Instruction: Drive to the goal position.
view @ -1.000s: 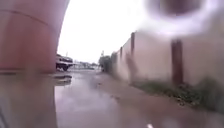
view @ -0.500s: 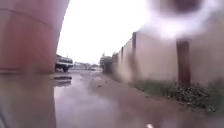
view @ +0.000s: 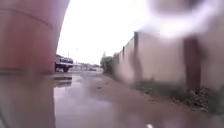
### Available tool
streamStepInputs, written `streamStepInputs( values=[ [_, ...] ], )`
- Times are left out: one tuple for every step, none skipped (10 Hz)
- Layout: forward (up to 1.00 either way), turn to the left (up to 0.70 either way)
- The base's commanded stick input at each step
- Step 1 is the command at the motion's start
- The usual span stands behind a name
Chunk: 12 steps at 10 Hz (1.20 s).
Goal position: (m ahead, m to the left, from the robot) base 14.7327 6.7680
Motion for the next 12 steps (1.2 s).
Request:
streamStepInputs(
  values=[
    [0.50,0.02],
    [0.50,0.02],
    [0.50,0.02],
    [0.50,0.02],
    [0.50,0.02],
    [0.50,0.02],
    [0.50,0.02],
    [0.50,0.02],
    [0.50,0.02],
    [0.50,0.02],
    [0.50,0.02],
    [0.50,0.02]
  ],
)
